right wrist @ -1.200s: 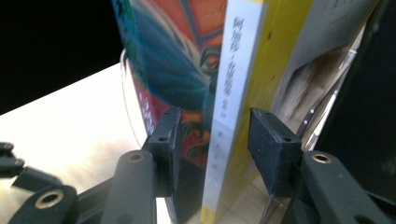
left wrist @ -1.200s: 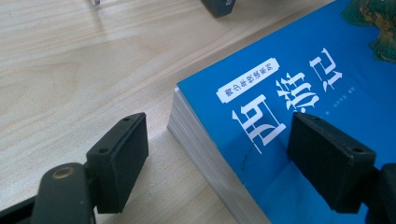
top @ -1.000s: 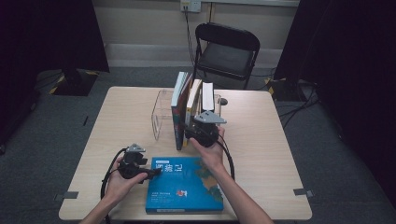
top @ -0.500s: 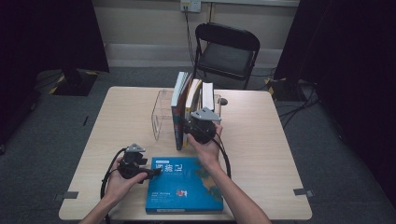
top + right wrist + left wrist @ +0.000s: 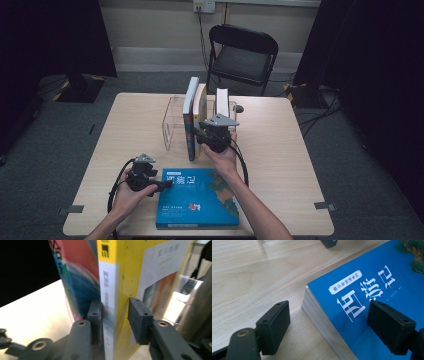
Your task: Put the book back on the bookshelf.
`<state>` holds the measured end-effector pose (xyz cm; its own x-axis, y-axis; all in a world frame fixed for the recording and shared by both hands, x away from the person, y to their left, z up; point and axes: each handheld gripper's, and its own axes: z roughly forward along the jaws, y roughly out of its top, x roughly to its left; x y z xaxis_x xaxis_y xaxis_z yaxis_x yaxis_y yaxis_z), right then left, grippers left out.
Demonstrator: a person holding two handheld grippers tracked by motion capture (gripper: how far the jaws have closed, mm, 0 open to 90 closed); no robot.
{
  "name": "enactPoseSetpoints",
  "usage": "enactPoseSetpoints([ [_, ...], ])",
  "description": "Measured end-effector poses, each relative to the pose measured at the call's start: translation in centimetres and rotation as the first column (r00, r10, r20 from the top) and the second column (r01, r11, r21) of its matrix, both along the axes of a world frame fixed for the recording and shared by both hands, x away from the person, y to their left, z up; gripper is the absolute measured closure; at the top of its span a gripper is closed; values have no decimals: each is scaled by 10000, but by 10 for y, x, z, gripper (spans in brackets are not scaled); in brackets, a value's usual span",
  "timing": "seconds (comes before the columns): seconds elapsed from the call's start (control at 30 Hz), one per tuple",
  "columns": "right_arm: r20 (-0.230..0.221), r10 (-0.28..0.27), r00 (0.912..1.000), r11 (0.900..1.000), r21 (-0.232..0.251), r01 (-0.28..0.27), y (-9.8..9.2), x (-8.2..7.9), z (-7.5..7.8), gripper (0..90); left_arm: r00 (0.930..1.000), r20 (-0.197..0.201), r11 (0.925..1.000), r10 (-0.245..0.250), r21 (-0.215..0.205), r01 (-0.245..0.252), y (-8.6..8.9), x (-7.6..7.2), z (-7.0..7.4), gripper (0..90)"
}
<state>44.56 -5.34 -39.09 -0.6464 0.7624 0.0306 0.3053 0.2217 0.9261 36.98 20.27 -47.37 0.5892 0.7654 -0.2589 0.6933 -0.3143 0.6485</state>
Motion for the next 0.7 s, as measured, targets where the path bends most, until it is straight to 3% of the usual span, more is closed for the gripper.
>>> enactPoseSetpoints([
  [0.3, 190, 408, 9990, 9992, -21, -407, -6, -3, 4, 550, 10000, -46, 10000, -11, -27, 11, 0, 0, 0, 186],
  [0.7, 940, -472, 9945, 9988, 199, 455, -2, -4, 32, 538, 10000, -15, 10000, -39, -14, 39, 0, 0, 0, 187],
])
